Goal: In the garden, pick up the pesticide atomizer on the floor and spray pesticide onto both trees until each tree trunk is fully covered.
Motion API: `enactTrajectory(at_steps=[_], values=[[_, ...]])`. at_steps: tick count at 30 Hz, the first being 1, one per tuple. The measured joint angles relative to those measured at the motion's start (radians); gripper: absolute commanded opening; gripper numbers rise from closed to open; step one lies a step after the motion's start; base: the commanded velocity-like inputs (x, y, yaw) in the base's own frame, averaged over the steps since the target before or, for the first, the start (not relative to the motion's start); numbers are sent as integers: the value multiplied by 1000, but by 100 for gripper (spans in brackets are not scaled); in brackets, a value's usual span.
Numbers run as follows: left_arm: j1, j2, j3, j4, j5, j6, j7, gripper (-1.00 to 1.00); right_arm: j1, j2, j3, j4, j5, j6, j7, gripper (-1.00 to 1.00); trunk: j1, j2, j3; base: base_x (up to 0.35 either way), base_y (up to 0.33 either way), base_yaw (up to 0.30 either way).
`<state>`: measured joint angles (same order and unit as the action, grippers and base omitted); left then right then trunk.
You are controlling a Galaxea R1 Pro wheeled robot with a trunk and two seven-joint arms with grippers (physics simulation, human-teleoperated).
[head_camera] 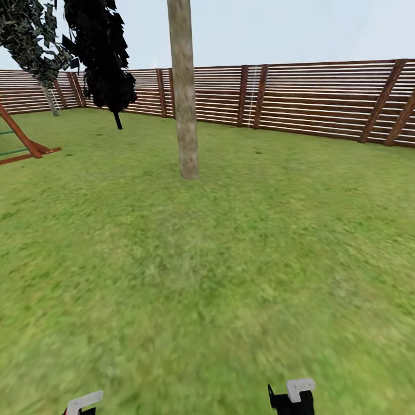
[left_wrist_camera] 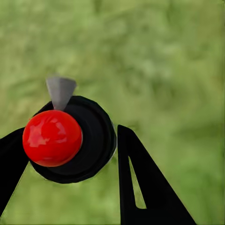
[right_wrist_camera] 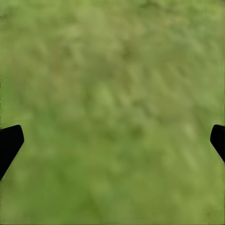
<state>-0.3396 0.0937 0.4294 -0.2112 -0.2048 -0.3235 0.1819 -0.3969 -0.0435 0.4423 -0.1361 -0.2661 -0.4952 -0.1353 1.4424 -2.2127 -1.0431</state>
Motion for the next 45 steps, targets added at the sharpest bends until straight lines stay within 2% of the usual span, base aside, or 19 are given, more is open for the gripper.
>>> enactTrajectory(at_steps=[45], values=[[0,3,0,-2,1,-3,-8,-100,0,7,1,1,-1,0,2,100,0,0,0,340,87,0]])
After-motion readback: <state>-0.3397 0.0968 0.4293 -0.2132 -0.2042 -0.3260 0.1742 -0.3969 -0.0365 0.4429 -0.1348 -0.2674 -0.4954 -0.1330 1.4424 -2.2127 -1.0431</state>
